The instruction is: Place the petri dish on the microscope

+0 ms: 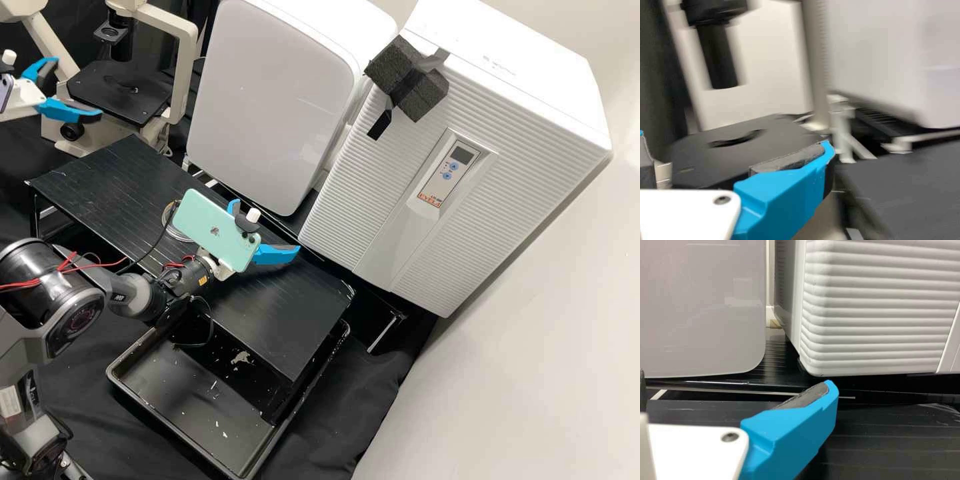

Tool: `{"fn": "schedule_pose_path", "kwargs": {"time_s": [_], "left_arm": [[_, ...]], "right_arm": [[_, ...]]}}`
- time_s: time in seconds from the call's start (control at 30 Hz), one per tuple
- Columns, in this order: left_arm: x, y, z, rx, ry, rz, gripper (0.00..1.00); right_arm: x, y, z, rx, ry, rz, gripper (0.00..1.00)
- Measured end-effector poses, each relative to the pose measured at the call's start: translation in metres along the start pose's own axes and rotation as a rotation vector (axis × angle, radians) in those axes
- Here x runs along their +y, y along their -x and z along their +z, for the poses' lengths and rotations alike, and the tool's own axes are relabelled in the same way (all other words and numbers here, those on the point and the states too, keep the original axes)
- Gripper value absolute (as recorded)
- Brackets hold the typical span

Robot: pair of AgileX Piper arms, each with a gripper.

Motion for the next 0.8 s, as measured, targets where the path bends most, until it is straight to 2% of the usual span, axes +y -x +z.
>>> {"fn": "schedule_pose_path", "kwargs": {"time_s": [0.2,0.23,0.4,0.47,0.6,0.73,0.8], "left_arm": [[-0.007,0.003,0.048,-0.261,-0.062,-0.045,1.0],[-0.007,0.003,0.062,-0.338,-0.075,-0.05,1.0],[-0.001,-0.001,0.097,-0.532,-0.081,-0.047,1.0],[0.0,-0.005,0.107,-0.574,-0.059,-0.052,1.0],[0.001,-0.016,0.123,-0.618,0.013,-0.09,1.0],[-0.005,-0.023,0.135,-0.637,0.053,-0.137,1.0],[-0.01,-0.024,0.141,-0.647,0.05,-0.158,1.0]], "right_arm": [[0.0,0.0,0.0,0.0,0.0,0.0,1.0],[0.0,0.0,0.0,0.0,0.0,0.0,1.0],[0.0,0.0,0.0,0.0,0.0,0.0,1.0],[0.0,0.0,0.0,0.0,0.0,0.0,1.0],[0.0,0.0,0.0,0.0,0.0,0.0,1.0],[0.0,0.0,0.0,0.0,0.0,0.0,1.0],[0.0,0.0,0.0,0.0,0.0,0.0,1.0]]}}
